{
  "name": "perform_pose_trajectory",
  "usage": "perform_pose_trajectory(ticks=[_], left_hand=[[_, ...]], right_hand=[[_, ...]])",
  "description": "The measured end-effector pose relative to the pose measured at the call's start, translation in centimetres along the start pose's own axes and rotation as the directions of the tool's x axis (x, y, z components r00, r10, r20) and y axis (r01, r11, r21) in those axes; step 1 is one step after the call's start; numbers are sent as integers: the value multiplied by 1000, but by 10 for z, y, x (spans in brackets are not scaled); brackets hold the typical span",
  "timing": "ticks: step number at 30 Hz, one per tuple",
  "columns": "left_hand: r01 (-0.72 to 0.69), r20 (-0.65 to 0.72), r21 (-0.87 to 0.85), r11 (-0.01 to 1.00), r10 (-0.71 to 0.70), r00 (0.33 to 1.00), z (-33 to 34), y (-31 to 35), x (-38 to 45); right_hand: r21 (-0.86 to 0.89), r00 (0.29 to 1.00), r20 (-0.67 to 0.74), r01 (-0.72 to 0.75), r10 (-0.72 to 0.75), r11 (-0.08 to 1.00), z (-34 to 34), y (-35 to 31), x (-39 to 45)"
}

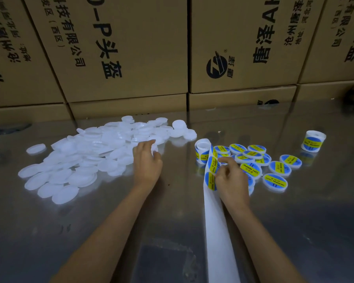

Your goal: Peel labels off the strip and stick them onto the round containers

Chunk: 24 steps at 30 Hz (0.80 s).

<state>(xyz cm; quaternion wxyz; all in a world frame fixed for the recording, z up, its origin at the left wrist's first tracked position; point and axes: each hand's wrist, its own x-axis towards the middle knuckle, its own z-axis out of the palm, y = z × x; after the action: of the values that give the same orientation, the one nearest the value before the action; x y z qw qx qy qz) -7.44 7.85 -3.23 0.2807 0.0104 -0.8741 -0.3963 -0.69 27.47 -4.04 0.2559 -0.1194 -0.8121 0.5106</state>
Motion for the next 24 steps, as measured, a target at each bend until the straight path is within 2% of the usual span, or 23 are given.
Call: perform_pose_trajectory(ticks=[4, 8, 12, 15, 19, 24], left_hand=[[-138, 92, 204, 969, 121, 988, 13, -6, 42], [-198, 243, 465, 863, 90, 966, 26, -21, 57], [-243, 175, 509, 826, 177, 968, 28, -22, 51], [-232, 122, 433, 871, 198, 973, 23, -21, 49], [-194, 44, 206, 959, 189, 981, 18, -18, 35], [-138, -3, -40, 990, 138, 990, 10, -9, 3]], right_hand=[[-36, 997, 8, 81, -80, 996, 9, 2, 2], [-48, 992, -16, 128, -129, 991, 14, 3, 5], [-50, 988, -28, 149, -151, 988, 15, 2, 6], [-51, 988, 30, 152, -150, 987, 14, 2, 7], [-107, 979, 149, 154, -137, 982, 13, 3, 6], [-154, 963, 235, 170, -131, 973, 9, -1, 0]])
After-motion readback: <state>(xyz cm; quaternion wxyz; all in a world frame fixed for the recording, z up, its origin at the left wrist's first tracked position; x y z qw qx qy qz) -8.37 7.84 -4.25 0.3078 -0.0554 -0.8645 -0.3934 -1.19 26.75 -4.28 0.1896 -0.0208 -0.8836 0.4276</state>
